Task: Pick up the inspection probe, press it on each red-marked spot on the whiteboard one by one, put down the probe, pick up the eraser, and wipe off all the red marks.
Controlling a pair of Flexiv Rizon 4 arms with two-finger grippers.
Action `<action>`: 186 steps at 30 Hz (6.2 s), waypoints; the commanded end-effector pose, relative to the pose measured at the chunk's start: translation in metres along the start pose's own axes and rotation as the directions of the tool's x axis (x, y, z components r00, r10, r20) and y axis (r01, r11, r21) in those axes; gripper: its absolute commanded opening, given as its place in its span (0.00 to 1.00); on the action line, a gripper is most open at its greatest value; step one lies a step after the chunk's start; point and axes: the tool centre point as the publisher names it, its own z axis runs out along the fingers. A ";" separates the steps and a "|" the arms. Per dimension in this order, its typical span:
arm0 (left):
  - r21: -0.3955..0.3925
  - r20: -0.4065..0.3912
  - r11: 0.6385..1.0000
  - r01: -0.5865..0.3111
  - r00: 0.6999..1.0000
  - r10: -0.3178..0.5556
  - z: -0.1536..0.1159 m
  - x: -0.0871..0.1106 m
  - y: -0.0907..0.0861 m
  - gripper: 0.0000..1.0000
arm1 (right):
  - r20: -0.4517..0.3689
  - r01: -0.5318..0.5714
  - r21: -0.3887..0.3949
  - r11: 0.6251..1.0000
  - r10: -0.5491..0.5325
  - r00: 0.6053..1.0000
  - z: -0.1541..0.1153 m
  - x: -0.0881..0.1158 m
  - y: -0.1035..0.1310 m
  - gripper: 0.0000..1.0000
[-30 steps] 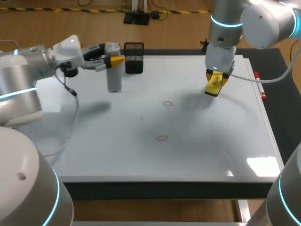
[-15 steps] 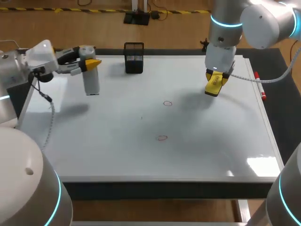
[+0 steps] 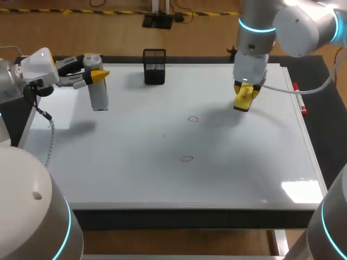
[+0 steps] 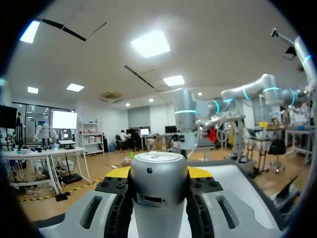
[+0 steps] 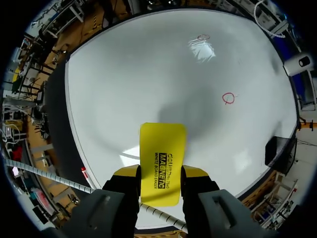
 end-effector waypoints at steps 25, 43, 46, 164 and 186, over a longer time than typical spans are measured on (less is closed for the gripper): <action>-0.002 0.001 1.000 0.000 1.000 0.000 0.000 0.000 -0.002 0.00 | 0.007 0.351 0.006 0.936 -0.351 0.936 0.012 -0.147 0.105 0.00; -0.002 0.001 1.000 0.000 1.000 0.000 0.000 0.000 -0.002 0.00 | 0.057 0.408 0.004 0.913 -0.407 0.912 0.028 -0.171 0.117 0.00; -0.002 0.001 1.000 0.000 1.000 0.000 0.000 0.000 -0.002 0.00 | 0.064 0.413 0.004 0.911 -0.412 0.909 0.031 -0.172 0.117 0.00; 0.019 -0.093 1.000 -0.023 0.995 0.024 0.031 0.047 -0.007 0.00 | 0.003 0.184 0.017 0.983 -0.184 0.983 0.003 -0.010 -0.009 0.00; 0.063 -0.327 0.996 0.064 0.944 -0.040 0.101 0.198 0.000 0.00 | 0.003 0.184 0.017 0.983 -0.184 0.983 0.003 -0.010 -0.009 0.00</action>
